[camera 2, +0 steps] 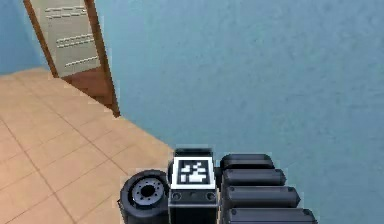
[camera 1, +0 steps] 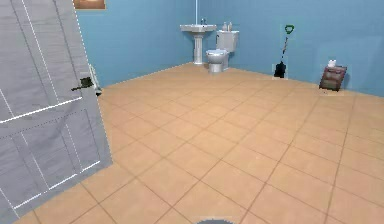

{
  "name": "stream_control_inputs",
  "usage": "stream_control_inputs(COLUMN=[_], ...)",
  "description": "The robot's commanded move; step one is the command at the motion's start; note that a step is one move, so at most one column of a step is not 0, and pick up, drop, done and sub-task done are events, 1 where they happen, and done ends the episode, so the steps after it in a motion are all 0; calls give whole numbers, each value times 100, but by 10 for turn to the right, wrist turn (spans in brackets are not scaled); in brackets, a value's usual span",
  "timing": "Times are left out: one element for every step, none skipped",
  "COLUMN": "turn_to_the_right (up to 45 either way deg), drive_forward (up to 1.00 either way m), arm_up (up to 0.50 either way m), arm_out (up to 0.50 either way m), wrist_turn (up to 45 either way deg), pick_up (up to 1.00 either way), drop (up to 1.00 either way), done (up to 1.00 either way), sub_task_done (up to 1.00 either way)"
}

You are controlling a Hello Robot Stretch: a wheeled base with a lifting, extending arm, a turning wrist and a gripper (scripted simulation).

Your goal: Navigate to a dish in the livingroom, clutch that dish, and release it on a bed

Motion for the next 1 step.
stream_control_inputs(turn_to_the_right=[-210], drive_forward=[0], arm_up=[0], arm_out=[0], wrist_turn=[0], pick_up=[0], drop=[0], done=[0], sub_task_done=[0])
